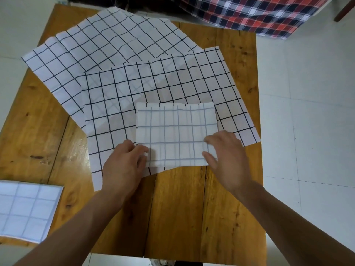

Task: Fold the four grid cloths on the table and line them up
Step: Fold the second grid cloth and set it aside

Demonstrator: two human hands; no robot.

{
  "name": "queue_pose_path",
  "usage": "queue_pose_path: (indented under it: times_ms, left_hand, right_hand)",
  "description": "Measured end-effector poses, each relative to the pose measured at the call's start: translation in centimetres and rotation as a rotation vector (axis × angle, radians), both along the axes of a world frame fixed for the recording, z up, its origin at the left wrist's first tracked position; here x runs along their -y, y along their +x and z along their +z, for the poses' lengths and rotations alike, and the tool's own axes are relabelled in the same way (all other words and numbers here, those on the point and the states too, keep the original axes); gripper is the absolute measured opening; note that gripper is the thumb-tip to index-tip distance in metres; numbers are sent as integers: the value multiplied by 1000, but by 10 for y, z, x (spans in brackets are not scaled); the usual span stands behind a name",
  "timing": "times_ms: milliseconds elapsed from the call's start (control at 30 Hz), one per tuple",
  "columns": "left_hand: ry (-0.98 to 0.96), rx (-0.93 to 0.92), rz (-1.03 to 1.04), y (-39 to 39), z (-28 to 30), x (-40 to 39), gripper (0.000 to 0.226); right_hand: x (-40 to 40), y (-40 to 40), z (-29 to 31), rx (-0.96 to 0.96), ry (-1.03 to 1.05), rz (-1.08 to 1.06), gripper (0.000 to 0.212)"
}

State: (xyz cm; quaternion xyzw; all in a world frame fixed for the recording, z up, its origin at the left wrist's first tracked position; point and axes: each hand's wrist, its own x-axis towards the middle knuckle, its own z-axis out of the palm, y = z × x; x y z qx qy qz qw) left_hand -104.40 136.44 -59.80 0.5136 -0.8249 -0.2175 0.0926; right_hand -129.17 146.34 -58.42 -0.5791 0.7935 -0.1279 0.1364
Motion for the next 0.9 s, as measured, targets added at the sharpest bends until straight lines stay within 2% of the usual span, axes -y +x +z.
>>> queue_pose_path:
  times_ms: [167,267,367,467,667,900]
  left_hand:
    - [-7,23,12,1,-3,-4,19]
    - [-126,85,-9,-6,-3,-6,21]
    - [-216,136,-136,-30,0,-17,31]
    - [-185,176,-259,-63,-6,-29,40]
    - [-107,246,-235,-65,-17,-32,40]
    - [-65,293,-194,-5,-23,-10,45]
  right_hand:
    - [14,10,-12,100,132,191,59]
    - [14,6,-20,121,181,204,66]
    - [12,4,-21,94,192,231,68]
    - [11,4,-23,-16,208,257,67]
    - [8,-4,-30,-130,251,261,71]
    - [14,-22,-26,-55,304,242,99]
